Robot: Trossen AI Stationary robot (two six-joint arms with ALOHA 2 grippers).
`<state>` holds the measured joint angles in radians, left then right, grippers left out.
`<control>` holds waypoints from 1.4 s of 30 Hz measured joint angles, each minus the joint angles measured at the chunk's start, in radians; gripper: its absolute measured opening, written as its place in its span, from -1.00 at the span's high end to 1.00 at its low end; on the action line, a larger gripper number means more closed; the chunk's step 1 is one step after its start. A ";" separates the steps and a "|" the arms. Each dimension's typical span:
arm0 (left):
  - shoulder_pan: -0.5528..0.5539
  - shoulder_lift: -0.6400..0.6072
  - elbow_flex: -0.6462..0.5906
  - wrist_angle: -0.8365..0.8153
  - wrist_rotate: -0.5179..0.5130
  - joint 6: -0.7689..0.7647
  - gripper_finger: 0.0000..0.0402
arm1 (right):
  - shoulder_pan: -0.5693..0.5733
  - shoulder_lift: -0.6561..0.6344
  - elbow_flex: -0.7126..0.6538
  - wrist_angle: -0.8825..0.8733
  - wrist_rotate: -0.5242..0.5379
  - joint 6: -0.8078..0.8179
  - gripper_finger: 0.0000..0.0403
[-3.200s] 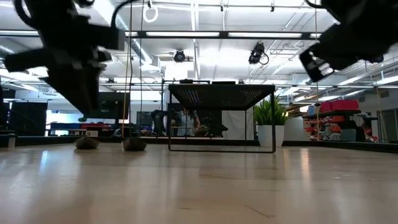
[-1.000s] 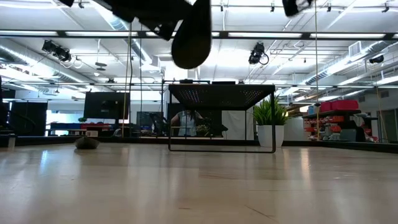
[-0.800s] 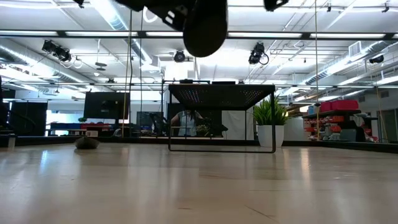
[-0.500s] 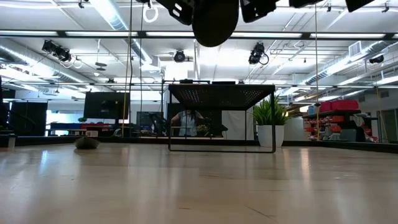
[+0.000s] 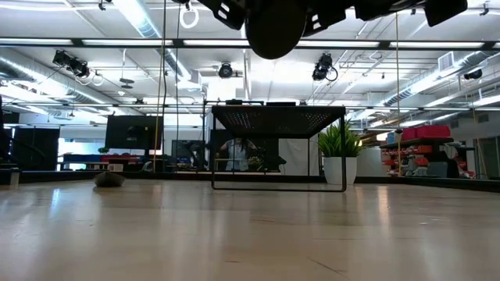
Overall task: Pick & Place Mini shaped plates
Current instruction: Stack the black drop-shaped plate on top of the black drop-shaped plate on the shelf
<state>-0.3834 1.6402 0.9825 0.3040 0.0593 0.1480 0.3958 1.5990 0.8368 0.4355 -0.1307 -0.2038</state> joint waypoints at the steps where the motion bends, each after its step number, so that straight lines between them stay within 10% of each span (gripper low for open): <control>1: 0.000 0.000 0.000 0.000 0.000 0.000 0.99 | 0.000 0.000 0.000 0.001 0.000 0.000 0.52; 9: 0.001 0.000 0.000 0.006 -0.019 0.006 0.85 | 0.001 0.000 0.000 0.003 -0.053 -0.023 0.95; 23: 0.023 -0.018 -0.001 -0.054 -0.025 -0.057 0.39 | 0.039 -0.057 0.000 -0.370 -0.085 -0.027 0.98; 31: 0.022 -0.018 -0.002 -0.283 -0.176 -0.224 0.43 | 0.059 -0.361 0.000 -0.842 0.424 -0.409 0.98; 35: 0.020 -0.018 -0.002 -0.258 -0.197 -0.236 0.49 | -0.104 -0.510 0.000 -0.857 0.484 -0.659 0.99; 42: 0.021 -0.018 -0.002 -0.250 -0.199 -0.233 0.58 | -0.642 -0.544 0.000 -0.689 0.087 -0.919 0.99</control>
<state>-0.3625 1.6222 0.9810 0.0543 -0.1394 -0.0849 -0.2459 1.0554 0.8364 -0.2536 -0.0434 -1.1228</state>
